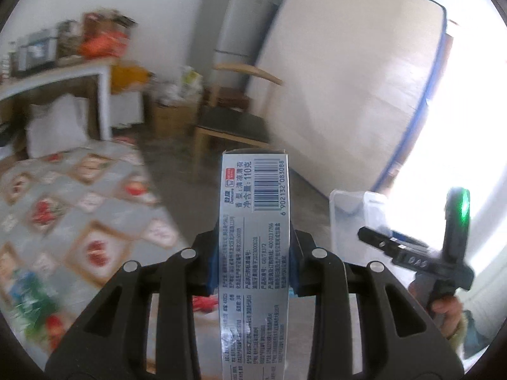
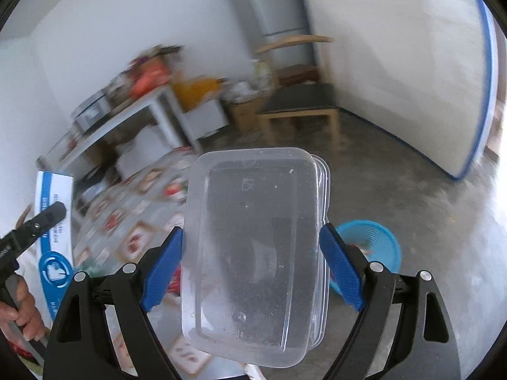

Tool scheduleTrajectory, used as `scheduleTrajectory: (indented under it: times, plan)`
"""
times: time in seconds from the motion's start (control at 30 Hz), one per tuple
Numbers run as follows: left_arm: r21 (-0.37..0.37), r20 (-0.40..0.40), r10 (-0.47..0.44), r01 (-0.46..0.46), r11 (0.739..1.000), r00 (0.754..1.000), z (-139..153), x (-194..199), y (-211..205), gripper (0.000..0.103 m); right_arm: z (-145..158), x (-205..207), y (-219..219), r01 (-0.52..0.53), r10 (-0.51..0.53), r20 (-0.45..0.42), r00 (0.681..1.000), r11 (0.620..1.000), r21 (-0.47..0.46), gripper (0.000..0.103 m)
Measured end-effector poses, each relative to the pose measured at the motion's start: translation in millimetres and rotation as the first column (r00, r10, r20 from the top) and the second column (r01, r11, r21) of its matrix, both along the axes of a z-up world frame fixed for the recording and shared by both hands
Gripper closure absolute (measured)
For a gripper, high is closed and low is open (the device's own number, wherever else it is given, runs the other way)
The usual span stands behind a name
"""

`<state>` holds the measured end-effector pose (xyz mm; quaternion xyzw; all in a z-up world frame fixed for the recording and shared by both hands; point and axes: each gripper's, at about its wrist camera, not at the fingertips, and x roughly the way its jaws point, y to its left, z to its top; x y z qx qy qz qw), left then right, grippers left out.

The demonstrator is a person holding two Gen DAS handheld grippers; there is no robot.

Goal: Collect trash
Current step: 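Carry toothpaste box and clear container to the blue wastebasket and release both, then move both tools back over the table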

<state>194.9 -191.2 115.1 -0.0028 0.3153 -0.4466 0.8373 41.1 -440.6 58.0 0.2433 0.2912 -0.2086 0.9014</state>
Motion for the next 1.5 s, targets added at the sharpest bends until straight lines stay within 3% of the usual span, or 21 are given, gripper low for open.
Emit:
scheduleTrajectory:
  times: [0.23,0.47,0.63,0.67,0.7,0.77,0.9,1.07,1.3,1.5]
  plan:
    - [0.001,-0.191,-0.14,0.143,0.99,0.972,-49.6,19.7,-124.0,0.072,-74.8,-29.4,-88.7,0.186,-0.176,-0.078,0.981,0.973,0.139,0.019]
    - [0.047,-0.269,-0.18,0.2,0.979,0.946,-107.9,25.9,-235.9,0.072,-146.9,-30.5,-159.8,0.304,-0.267,-0.183,0.946,0.928,0.216,0.019]
    - [0.073,-0.282,-0.187,0.215,0.974,0.941,-139.3,36.0,-310.5,0.07,-176.2,-22.3,-206.2,0.366,-0.324,-0.212,0.922,0.907,0.206,0.018]
    - [0.082,-0.283,-0.187,0.218,0.972,0.941,-143.8,38.6,-319.7,0.057,-182.5,-19.5,-213.9,0.371,-0.328,-0.214,0.92,0.905,0.206,0.018]
    - [0.101,-0.289,-0.173,0.21,0.973,0.941,-152.4,42.3,-330.1,0.036,-190.1,-14.1,-222.3,0.378,-0.333,-0.22,0.917,0.903,0.207,0.018]
    - [0.128,-0.304,-0.14,0.186,0.974,0.942,-169.8,46.8,-339.7,0.03,-211.9,-6.5,-237.9,0.388,-0.337,-0.238,0.911,0.897,0.214,0.017]
    - [0.152,-0.351,-0.123,0.186,0.971,0.928,-191.5,51.2,-320.0,0.03,-259.4,4.6,-256.9,0.392,-0.315,-0.269,0.91,0.862,0.32,0.016]
    - [0.16,-0.331,-0.115,0.176,0.971,0.936,-180.9,46.8,-269.0,0.03,-289.5,27.8,-258.1,0.355,-0.259,-0.291,0.921,0.867,0.351,0.017]
    - [0.16,-0.205,-0.133,0.167,0.973,0.97,-135.9,16.0,-183.2,0.025,-308.8,61.1,-254.5,0.331,-0.216,-0.333,0.918,0.88,0.342,0.016]
    - [0.15,-0.155,-0.078,0.101,0.984,0.985,-116.1,-3.3,-99.4,0.02,-301.5,46.0,-242.2,0.328,-0.222,-0.308,0.925,0.874,0.358,0.016]
